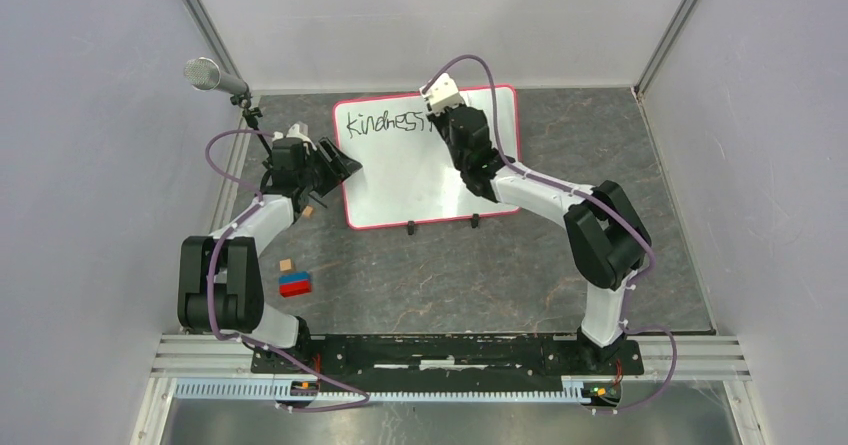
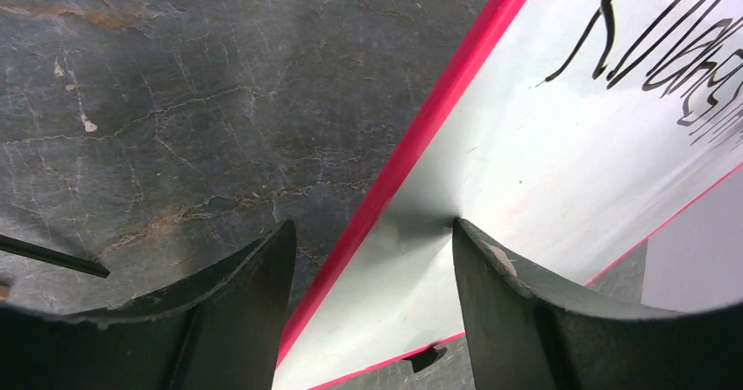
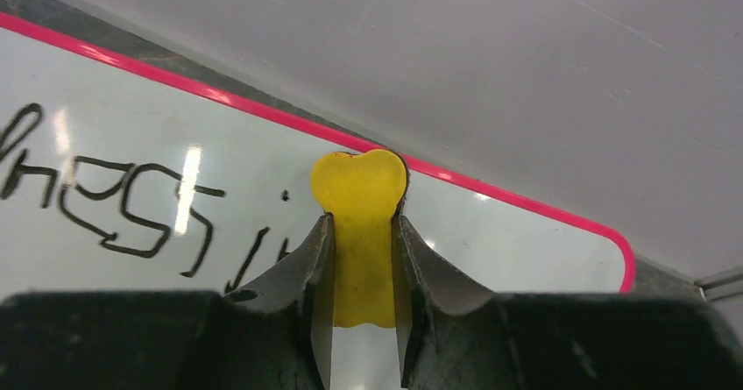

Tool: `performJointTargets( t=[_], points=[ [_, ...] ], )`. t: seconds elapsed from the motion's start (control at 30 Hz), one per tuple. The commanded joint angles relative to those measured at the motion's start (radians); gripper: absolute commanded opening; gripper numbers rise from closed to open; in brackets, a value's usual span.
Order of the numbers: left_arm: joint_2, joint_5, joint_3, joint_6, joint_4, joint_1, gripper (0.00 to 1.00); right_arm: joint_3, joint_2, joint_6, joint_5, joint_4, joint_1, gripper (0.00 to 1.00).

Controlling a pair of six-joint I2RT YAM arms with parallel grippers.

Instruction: Erase the whiteboard

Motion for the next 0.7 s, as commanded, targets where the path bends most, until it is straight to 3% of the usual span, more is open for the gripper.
performJointTargets(
  t=[0.0,0.23,0.37,0.47,0.6,0.67],
  points=[
    [0.021,0.008,0.055,0.004,-0.003,-0.003,0.72,-0.034,-0.043,0.023,-0.074,0.018,-0.051,0.24],
    [0.039,0.01,0.063,0.01,-0.016,-0.005,0.72,-0.05,-0.065,0.063,-0.179,-0.051,-0.13,0.28],
    [0.04,0.013,0.058,0.009,-0.012,-0.009,0.72,-0.019,-0.057,0.063,-0.205,-0.092,-0.132,0.5],
    [0.043,0.021,0.06,0.008,-0.012,-0.01,0.72,-0.035,-0.083,0.076,-0.2,-0.083,-0.132,0.58],
    [0.031,0.015,0.057,0.014,-0.012,-0.017,0.71,-0.048,-0.091,0.088,-0.206,-0.063,-0.131,0.57],
    [0.026,0.01,0.056,0.017,-0.012,-0.024,0.7,-0.044,-0.079,0.088,-0.208,-0.062,-0.131,0.49]
  ],
)
